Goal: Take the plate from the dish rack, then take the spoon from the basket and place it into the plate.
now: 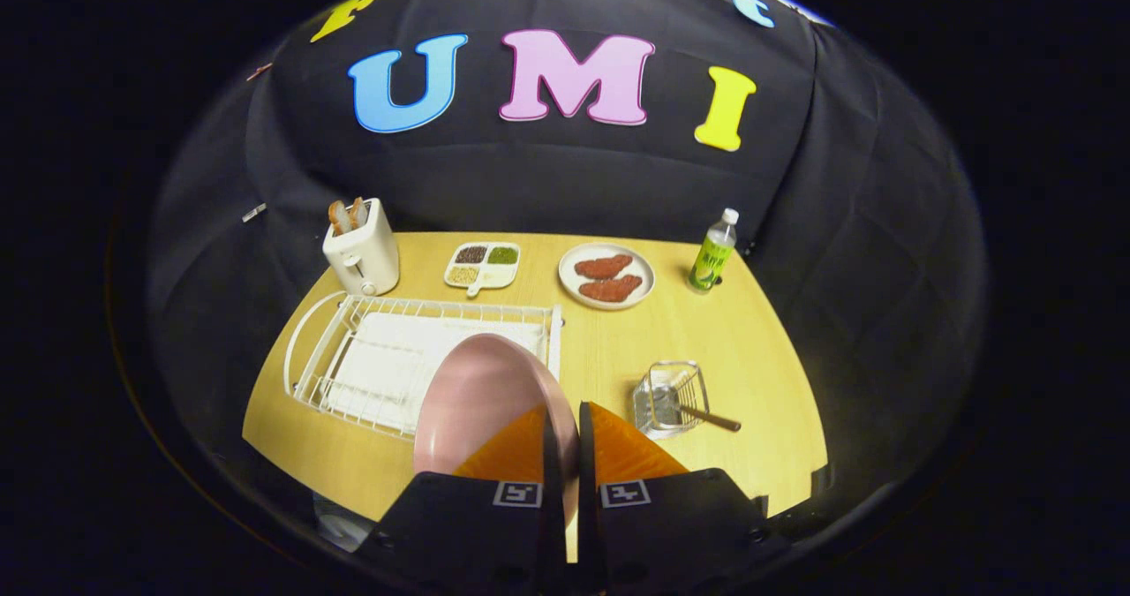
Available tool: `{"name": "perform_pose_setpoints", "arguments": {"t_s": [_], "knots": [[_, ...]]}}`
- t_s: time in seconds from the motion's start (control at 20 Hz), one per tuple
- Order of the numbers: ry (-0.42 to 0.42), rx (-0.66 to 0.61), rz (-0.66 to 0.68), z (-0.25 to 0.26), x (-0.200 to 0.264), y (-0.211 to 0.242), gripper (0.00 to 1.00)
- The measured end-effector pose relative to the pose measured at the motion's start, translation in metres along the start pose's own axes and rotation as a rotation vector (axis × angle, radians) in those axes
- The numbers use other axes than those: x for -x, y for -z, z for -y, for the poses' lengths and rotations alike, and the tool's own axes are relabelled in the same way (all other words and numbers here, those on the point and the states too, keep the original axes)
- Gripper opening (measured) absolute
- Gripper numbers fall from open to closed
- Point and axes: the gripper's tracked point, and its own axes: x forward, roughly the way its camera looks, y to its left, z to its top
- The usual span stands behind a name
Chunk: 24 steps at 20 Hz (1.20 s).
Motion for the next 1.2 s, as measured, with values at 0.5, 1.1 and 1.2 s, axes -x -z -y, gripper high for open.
{"name": "perform_pose_setpoints", "arguments": {"t_s": [0.5,1.1,1.2], "knots": [[-0.068,-0.065,-0.244,-0.012,-0.028,0.142,0.09],[-0.195,-0.175,-0.271,-0.045,-0.064,0.181,0.09],[-0.207,-0.200,-0.277,-0.049,-0.069,0.186,0.09]]}}
